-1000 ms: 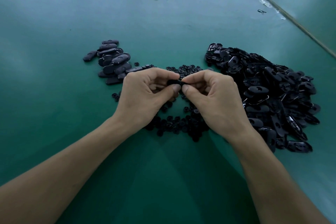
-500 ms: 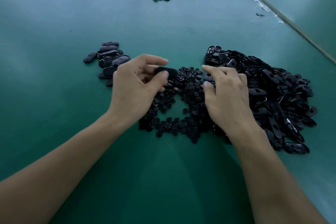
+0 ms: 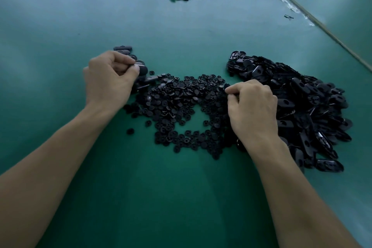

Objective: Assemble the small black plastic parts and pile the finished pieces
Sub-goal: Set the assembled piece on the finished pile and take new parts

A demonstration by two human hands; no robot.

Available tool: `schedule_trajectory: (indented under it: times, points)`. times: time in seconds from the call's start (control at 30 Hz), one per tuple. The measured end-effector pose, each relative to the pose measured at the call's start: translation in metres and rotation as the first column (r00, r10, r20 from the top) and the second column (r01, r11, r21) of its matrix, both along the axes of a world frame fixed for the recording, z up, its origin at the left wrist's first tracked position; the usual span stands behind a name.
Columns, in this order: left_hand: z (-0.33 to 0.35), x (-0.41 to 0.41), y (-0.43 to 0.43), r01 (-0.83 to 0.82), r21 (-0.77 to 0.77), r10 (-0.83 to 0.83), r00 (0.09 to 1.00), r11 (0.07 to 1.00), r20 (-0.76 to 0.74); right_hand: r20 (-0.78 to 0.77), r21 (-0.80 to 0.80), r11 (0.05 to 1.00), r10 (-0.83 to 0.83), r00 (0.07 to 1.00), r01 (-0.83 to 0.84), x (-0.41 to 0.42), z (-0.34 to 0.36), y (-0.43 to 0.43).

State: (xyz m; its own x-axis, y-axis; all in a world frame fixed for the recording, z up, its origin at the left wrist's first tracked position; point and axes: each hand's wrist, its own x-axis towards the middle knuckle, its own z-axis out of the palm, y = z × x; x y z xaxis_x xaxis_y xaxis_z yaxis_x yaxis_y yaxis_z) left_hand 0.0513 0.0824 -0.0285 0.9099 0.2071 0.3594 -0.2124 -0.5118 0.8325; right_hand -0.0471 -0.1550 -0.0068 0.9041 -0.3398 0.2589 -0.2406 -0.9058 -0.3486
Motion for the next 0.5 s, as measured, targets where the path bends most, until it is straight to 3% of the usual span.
schedule_trajectory:
  times: [0.2, 0.3, 0.37, 0.5]
  points:
    - [0.0, -0.001, 0.003, -0.041, 0.169, 0.039, 0.999, 0.985, 0.016, 0.195, 0.163, 0.986, 0.008, 0.981, -0.04, -0.002, 0.001, 0.001]
    - [0.002, -0.004, -0.001, -0.059, 0.211, 0.05, 0.998, 0.976, 0.049, 0.254, 0.322, 0.94, 0.025, 0.967, -0.109, -0.002, 0.001, -0.001]
    - [0.008, -0.01, -0.01, -0.006, 0.195, -0.012, 0.996, 0.981, 0.092, 0.25, 0.486, 0.86, 0.035, 0.968, -0.157, -0.003, 0.001, -0.001]
    - [0.022, -0.035, -0.038, 0.239, 0.049, -0.243, 0.962, 0.97, 0.121, 0.273, 0.774, 0.568, 0.097, 0.957, -0.279, -0.006, 0.003, 0.001]
